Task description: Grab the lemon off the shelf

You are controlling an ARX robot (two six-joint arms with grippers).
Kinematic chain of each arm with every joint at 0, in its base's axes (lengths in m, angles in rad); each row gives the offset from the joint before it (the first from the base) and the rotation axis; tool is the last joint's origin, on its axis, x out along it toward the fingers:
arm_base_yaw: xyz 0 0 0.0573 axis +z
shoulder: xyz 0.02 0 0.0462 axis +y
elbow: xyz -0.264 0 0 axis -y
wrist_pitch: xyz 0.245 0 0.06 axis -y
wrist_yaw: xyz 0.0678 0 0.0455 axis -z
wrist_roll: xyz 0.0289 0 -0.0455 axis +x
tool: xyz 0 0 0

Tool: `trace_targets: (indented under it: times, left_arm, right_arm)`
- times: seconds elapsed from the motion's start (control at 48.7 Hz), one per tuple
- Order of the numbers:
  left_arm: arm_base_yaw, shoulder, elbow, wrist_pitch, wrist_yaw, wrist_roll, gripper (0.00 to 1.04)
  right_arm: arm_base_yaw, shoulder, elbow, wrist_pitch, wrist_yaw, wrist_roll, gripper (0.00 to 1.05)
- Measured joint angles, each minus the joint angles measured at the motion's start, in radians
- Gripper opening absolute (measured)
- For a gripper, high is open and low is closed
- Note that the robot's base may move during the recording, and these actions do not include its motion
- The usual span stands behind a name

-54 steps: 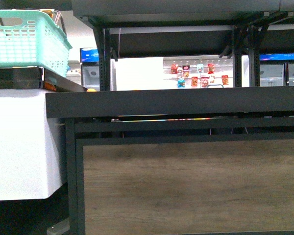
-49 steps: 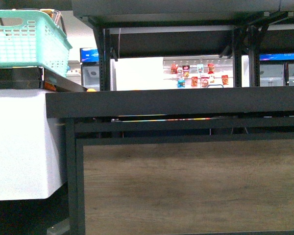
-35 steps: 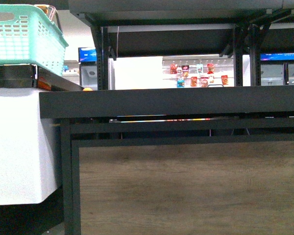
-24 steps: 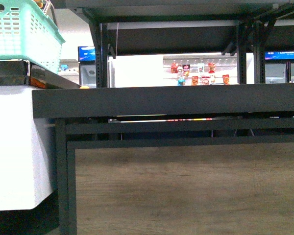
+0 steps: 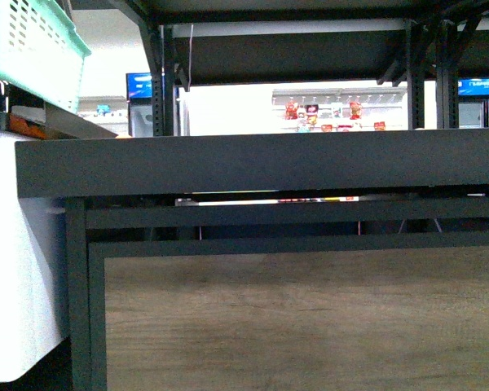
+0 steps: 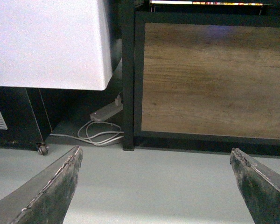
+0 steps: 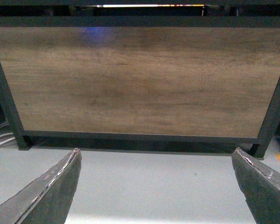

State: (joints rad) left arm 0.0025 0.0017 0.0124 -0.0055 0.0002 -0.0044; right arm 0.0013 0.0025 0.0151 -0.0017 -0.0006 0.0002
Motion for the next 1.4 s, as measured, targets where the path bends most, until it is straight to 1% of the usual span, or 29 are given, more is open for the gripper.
trace_targets:
  times: [1.397]
  left_arm:
    - [0.000, 0.000, 0.000, 0.000, 0.000, 0.000, 0.97]
  right_arm:
    - [0.000, 0.000, 0.000, 0.000, 0.000, 0.000, 0.97]
